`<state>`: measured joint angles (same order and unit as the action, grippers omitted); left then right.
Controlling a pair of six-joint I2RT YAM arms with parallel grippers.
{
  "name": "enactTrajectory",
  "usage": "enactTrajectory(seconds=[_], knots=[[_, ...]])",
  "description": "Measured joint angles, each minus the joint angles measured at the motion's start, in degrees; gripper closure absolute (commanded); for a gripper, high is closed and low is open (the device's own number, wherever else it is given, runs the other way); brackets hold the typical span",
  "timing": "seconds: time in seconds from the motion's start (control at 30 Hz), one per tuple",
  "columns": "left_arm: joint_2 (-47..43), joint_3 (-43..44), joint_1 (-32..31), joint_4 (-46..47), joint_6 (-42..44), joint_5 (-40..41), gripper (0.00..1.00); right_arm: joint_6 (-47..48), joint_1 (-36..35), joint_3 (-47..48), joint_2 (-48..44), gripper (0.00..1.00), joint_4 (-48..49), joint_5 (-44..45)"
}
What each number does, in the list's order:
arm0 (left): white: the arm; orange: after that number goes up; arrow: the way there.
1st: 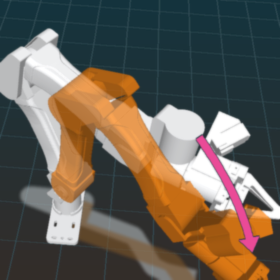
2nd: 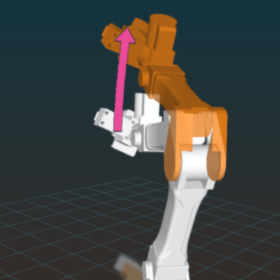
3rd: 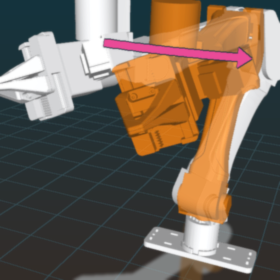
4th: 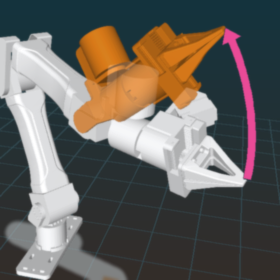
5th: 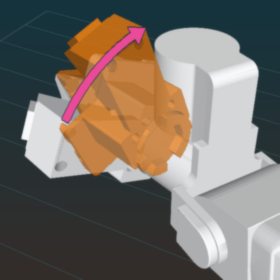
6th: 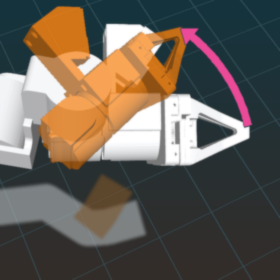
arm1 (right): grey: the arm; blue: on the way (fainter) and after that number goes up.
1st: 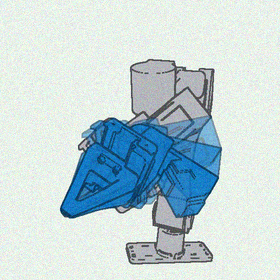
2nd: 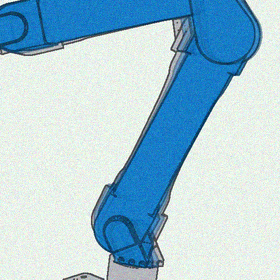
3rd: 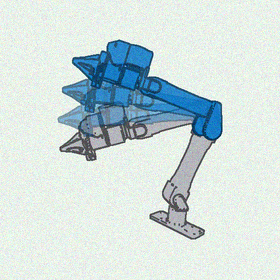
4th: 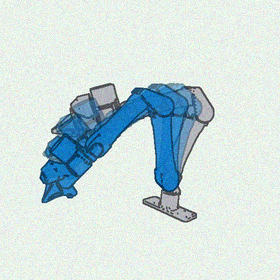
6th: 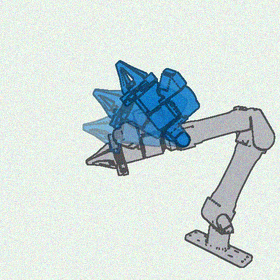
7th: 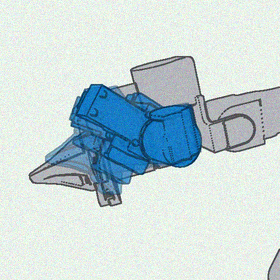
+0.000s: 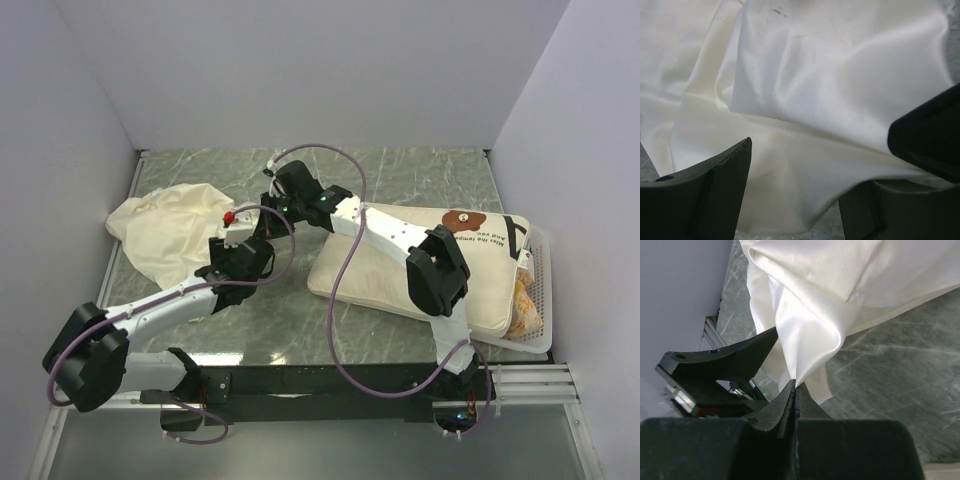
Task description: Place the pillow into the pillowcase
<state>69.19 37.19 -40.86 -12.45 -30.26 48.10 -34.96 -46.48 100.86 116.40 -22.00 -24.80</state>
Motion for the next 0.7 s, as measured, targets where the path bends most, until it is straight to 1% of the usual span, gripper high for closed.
enactTrajectory(seconds=[0.03, 0.07, 0.13, 0.17, 0.2, 0.23, 0.27, 0.3, 0.33, 0.37, 0.4, 0.43, 0.47, 0.5, 0.7], knots=[[1.18, 0.17, 0.02, -0.02, 0.17, 0.28, 0.34, -0.02, 0.04, -0.02, -0.02, 1.00, -0.52, 0.22], [2.23, 0.37, 0.00, -0.11, 0.46, 0.81, 0.41, -0.02, 0.24, -0.02, -0.02, 1.00, -0.76, 0.20], [3.28, 0.94, -0.22, -0.96, 0.33, 2.08, 0.51, -0.13, 0.50, -0.04, -0.15, 0.96, -1.27, 0.17], [3.41, 1.42, -0.28, -1.77, -0.35, 3.17, 0.65, -0.11, 0.50, -0.07, -0.35, 0.94, -1.49, 0.26], [3.32, 1.97, -0.33, -2.43, -0.87, 4.22, 0.73, -0.09, 0.50, -0.11, -0.61, 0.90, -1.62, 0.35], [3.15, 2.49, -0.35, -2.71, -1.27, 4.94, 0.91, -0.09, 0.50, -0.31, -1.05, 0.85, -1.62, 0.63], [2.60, 3.15, -0.35, -2.91, -0.98, 5.60, 0.99, -0.02, 0.48, -0.87, -1.70, 0.72, -1.46, 1.16], [2.14, 3.54, -0.33, -2.95, -1.42, 5.79, 0.99, -0.04, 0.48, -1.49, -2.45, 0.67, -1.60, 1.64], [1.57, 4.09, -0.24, -3.17, -1.46, 5.81, 0.99, -0.09, 0.44, -2.08, -3.17, 0.59, -1.64, 2.40], [0.92, 4.94, 0.02, -3.61, -1.36, 5.35, 0.99, -0.07, 0.37, -2.69, -3.85, 0.46, -1.57, 3.48], [0.57, 5.53, 0.20, -3.67, -1.31, 4.87, 0.99, 0.02, 0.37, -3.15, -4.39, 0.38, -1.60, 4.39], [0.22, 6.21, 0.46, -3.67, -1.27, 3.80, 0.99, 0.26, 0.33, -4.04, -5.33, 0.29, -1.64, 6.16], [-0.09, 6.88, 0.72, -3.65, -1.18, 2.43, 0.99, 0.24, 0.33, -4.85, -6.08, 0.05, -1.64, 7.78], [-0.33, 7.41, 1.03, -3.67, -1.05, 0.94, 0.99, 0.52, 0.35, -6.10, -7.19, 0.00, -1.68, 9.64], [-0.48, 9.22, 2.99, -4.98, -1.51, -9.66, 0.99, 1.20, 1.27, -14.19, -16.26, 0.00, -3.39, 24.52]])
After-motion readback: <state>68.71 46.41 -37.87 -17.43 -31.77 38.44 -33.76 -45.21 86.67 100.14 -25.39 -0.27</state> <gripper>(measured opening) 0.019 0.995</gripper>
